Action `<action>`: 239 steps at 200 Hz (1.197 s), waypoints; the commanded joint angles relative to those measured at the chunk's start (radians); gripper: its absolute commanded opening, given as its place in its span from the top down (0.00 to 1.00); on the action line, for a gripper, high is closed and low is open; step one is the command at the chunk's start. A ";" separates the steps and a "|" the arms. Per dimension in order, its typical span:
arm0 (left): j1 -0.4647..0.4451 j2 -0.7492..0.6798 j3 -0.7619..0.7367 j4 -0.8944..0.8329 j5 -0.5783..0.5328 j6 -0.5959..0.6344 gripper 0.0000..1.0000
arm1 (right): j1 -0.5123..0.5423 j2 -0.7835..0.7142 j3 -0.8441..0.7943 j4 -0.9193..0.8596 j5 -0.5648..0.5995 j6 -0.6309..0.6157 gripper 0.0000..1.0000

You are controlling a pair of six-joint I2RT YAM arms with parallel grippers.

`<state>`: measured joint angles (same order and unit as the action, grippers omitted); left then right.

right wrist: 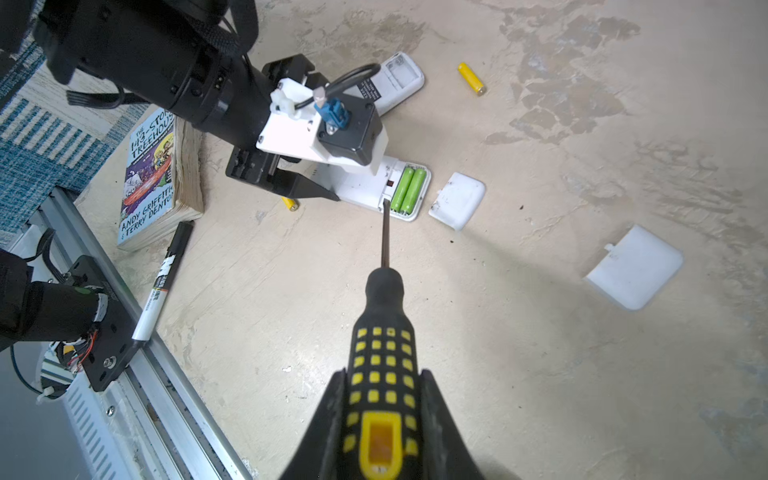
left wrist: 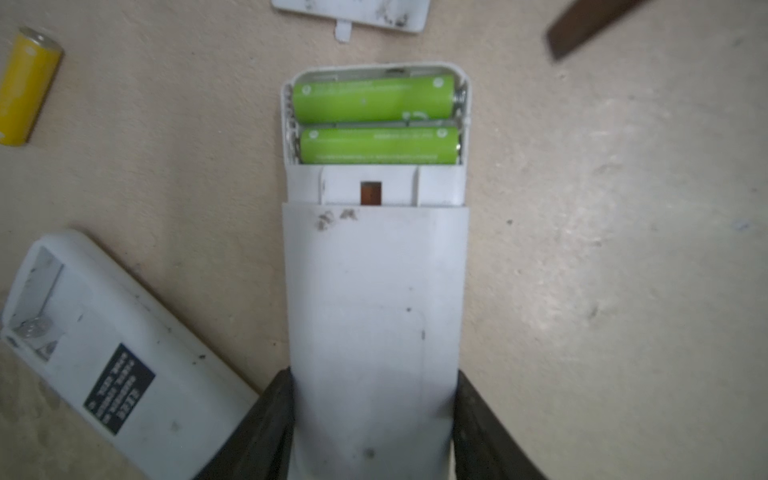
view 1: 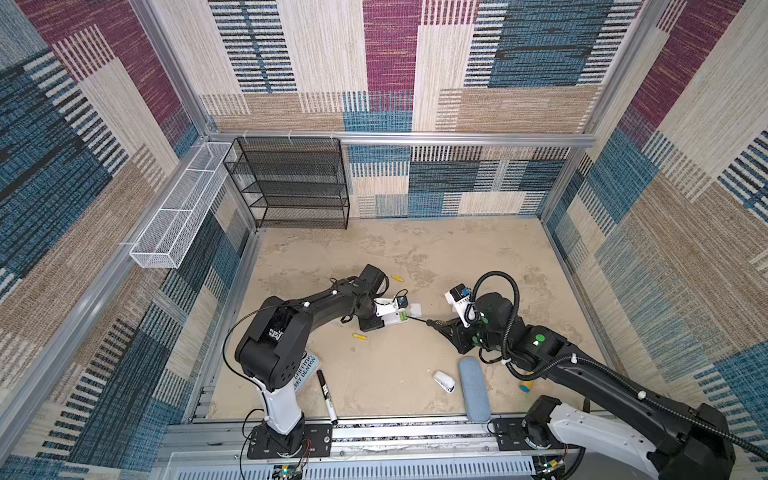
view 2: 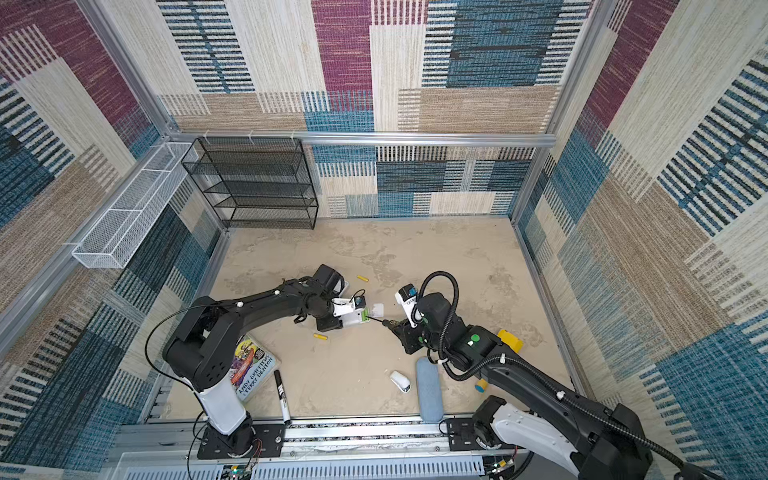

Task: Unload the batteries from the remote control
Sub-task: 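Hold the device with the left gripper while the right aims the screwdriver at the batteries, then insert the screwdriver tip beside the nearer green battery with the right gripper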

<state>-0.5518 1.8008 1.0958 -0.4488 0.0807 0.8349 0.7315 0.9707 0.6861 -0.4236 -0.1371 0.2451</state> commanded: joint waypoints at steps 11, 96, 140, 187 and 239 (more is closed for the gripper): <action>0.011 0.014 0.002 -0.083 0.039 0.016 0.49 | 0.048 0.030 0.000 0.062 0.052 0.024 1.00; 0.020 0.034 0.031 -0.161 0.060 0.038 0.49 | 0.140 0.080 0.015 0.072 0.191 -0.007 1.00; 0.024 0.045 0.048 -0.181 0.070 0.044 0.49 | 0.180 0.113 0.026 0.065 0.245 -0.033 1.00; 0.026 0.051 0.056 -0.193 0.074 0.052 0.50 | 0.189 0.117 0.023 0.065 0.280 -0.043 1.00; 0.027 0.051 0.061 -0.198 0.073 0.052 0.50 | 0.190 0.127 0.016 0.078 0.262 -0.050 1.00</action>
<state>-0.5259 1.8431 1.1599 -0.5476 0.1421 0.8669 0.9195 1.0966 0.7006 -0.3874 0.1234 0.2047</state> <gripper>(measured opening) 0.569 0.246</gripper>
